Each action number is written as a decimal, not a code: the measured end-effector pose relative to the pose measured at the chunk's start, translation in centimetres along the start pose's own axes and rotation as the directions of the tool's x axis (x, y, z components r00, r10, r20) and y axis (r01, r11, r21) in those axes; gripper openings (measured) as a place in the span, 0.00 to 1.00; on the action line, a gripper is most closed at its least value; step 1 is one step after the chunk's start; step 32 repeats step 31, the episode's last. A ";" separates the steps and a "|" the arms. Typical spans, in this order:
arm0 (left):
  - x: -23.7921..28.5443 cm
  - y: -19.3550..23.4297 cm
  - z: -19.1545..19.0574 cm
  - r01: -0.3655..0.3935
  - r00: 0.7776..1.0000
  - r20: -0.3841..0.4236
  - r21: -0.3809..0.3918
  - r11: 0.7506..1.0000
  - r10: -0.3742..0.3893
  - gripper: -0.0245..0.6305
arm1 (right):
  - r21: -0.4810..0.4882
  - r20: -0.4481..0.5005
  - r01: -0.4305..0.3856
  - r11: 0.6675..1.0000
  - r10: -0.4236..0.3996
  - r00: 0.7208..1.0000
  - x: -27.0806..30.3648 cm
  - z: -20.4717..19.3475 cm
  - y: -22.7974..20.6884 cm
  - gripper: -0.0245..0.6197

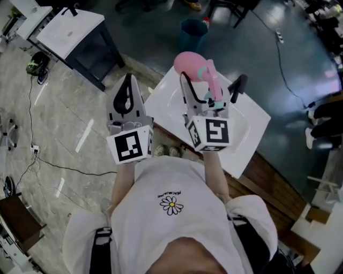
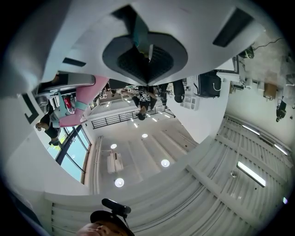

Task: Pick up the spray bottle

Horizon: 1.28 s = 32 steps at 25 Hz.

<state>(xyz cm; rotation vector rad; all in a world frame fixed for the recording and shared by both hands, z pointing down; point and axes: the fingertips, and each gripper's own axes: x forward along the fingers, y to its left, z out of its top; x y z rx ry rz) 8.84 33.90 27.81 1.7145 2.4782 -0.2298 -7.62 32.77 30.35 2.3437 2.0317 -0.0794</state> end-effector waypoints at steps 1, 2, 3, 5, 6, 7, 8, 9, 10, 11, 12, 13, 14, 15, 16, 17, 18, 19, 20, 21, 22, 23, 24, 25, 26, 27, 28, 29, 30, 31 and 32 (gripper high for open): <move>-0.1 -0.1 0.1 0.003 1.000 0.003 0.006 1.000 -0.003 0.07 | 0.000 0.008 -0.002 1.000 0.002 1.000 -0.5 0.2 0.3 0.51; -0.2 -0.2 0.3 0.006 1.000 0.006 0.013 1.000 -0.006 0.07 | -0.002 0.014 -0.005 1.000 0.005 1.000 -0.8 0.4 0.6 0.51; -0.2 -0.3 0.4 0.008 1.000 0.010 0.020 1.000 -0.008 0.07 | -0.005 0.019 -0.009 1.000 0.009 1.000 -1.1 0.6 0.9 0.51; -0.4 -0.5 0.5 0.010 1.000 0.016 0.029 1.000 -0.011 0.07 | -0.011 0.025 -0.015 1.000 0.015 1.000 -1.6 0.7 1.3 0.51; -0.5 -0.6 0.6 0.011 1.000 0.017 0.030 1.000 -0.011 0.07 | -0.015 0.027 -0.016 1.000 0.016 0.999 -1.8 0.7 1.5 0.51; -0.6 -0.6 0.5 0.010 1.000 0.018 0.029 1.000 -0.011 0.07 | -0.019 0.027 -0.015 1.000 0.016 0.999 -1.9 0.6 1.7 0.51; -0.7 -0.6 0.5 0.009 1.000 0.017 0.027 1.000 -0.010 0.07 | -0.022 0.025 -0.015 1.000 0.015 1.000 -2.1 0.6 1.7 0.51; -0.7 -0.6 0.5 0.007 1.000 0.016 0.025 1.000 -0.007 0.07 | -0.023 0.023 -0.015 1.000 0.015 1.000 -2.2 0.5 1.8 0.51; -0.8 -0.6 0.5 0.004 1.000 0.015 0.024 1.000 -0.005 0.07 | -0.021 0.023 -0.015 1.000 0.016 1.000 -2.2 0.5 1.8 0.51; -0.8 -0.5 0.4 0.002 1.000 0.014 0.023 1.000 -0.002 0.07 | -0.017 0.025 -0.017 1.000 0.017 1.000 -2.3 0.6 1.8 0.51; -0.9 -0.5 0.4 -0.001 1.000 0.014 0.022 1.000 0.001 0.07 | -0.014 0.027 -0.019 1.000 0.019 0.999 -2.3 0.7 1.8 0.51; -0.9 -0.4 0.4 -0.003 1.000 0.012 0.022 1.000 0.003 0.07 | -0.012 0.030 -0.022 1.000 0.022 0.999 -2.3 0.8 1.8 0.51; -0.9 -0.4 0.3 -0.004 1.000 0.011 0.023 1.000 0.004 0.07 | -0.012 0.033 -0.025 1.000 0.025 0.999 -2.3 0.9 1.8 0.51; -0.9 -0.4 0.3 -0.005 1.000 0.011 0.023 1.000 0.005 0.07 | -0.011 0.036 -0.027 1.000 0.027 0.999 -2.4 0.9 1.8 0.51; -0.9 -0.4 0.3 -0.005 1.000 0.012 0.023 1.000 0.005 0.07 | -0.012 0.038 -0.028 1.000 0.029 0.999 -2.4 1.0 1.9 0.51; -1.0 -0.4 0.3 -0.005 1.000 0.013 0.023 1.000 0.005 0.07 | -0.014 0.037 -0.028 0.999 0.029 0.999 -2.5 1.0 1.9 0.51; -1.0 -0.4 0.3 -0.005 1.000 0.014 0.023 1.000 0.005 0.07 | -0.016 0.035 -0.028 0.999 0.029 0.999 -2.5 1.1 2.0 0.51; -1.0 -0.4 0.3 -0.004 1.000 0.015 0.023 1.000 0.004 0.07 | -0.018 0.034 -0.028 0.999 0.029 0.999 -2.6 1.1 2.1 0.51; -1.1 -0.5 0.3 -0.003 1.000 0.016 0.023 1.000 0.003 0.07 | -0.018 0.035 -0.029 0.999 0.029 0.999 -2.6 1.1 2.1 0.51; -1.1 -0.5 0.3 -0.002 1.000 0.016 0.021 1.000 0.002 0.07 | -0.019 0.036 -0.029 0.999 0.030 0.999 -2.7 1.2 2.2 0.51; -1.1 -0.6 0.3 -0.001 1.000 0.016 0.019 1.000 0.001 0.07 | -0.020 0.035 -0.029 0.999 0.030 0.999 -2.7 1.2 2.2 0.51; -1.1 -0.7 0.3 0.001 1.000 0.015 0.017 1.000 -0.001 0.07 | -0.021 0.033 -0.029 0.999 0.030 0.999 -2.8 1.1 2.2 0.51; -1.2 -0.7 0.3 0.002 1.000 0.014 0.014 1.000 -0.002 0.07 | -0.022 0.031 -0.029 0.999 0.030 0.999 -2.9 1.0 2.2 0.51; -1.2 -0.8 0.3 0.003 1.000 0.013 0.012 1.000 -0.003 0.07 | -0.022 0.030 -0.030 0.999 0.030 0.999 -2.9 1.0 2.2 0.51; -1.2 -0.8 0.3 0.003 1.000 0.012 0.012 1.000 -0.004 0.07 | -0.022 0.029 -0.030 0.999 0.031 0.999 -2.9 1.0 2.2 0.51; -1.3 -0.8 0.3 0.003 1.000 0.013 0.013 1.000 -0.003 0.07 | -0.022 0.028 -0.031 0.999 0.032 0.999 -3.0 0.9 2.2 0.51; -1.3 -0.8 0.4 0.003 1.000 0.014 0.014 1.000 -0.003 0.07 | -0.021 0.028 -0.032 0.999 0.032 0.999 -3.0 0.9 2.2 0.51; -1.3 -0.8 0.5 0.003 1.000 0.015 0.015 1.000 -0.003 0.07 | -0.021 0.026 -0.032 0.999 0.033 0.999 -3.0 0.9 2.2 0.51; -1.4 -0.7 0.5 0.002 1.000 0.016 0.016 1.000 -0.003 0.07 | -0.020 0.024 -0.032 0.999 0.033 0.999 -3.1 0.9 2.3 0.51; -1.4 -0.7 0.5 0.002 1.000 0.017 0.017 1.000 -0.002 0.07 | -0.020 0.021 -0.033 0.999 0.033 0.999 -3.1 0.8 2.3 0.51; -1.4 -0.7 0.5 0.002 1.000 0.017 0.017 1.000 -0.002 0.07 | -0.020 0.021 -0.033 0.999 0.033 0.999 -3.1 0.8 2.3 0.51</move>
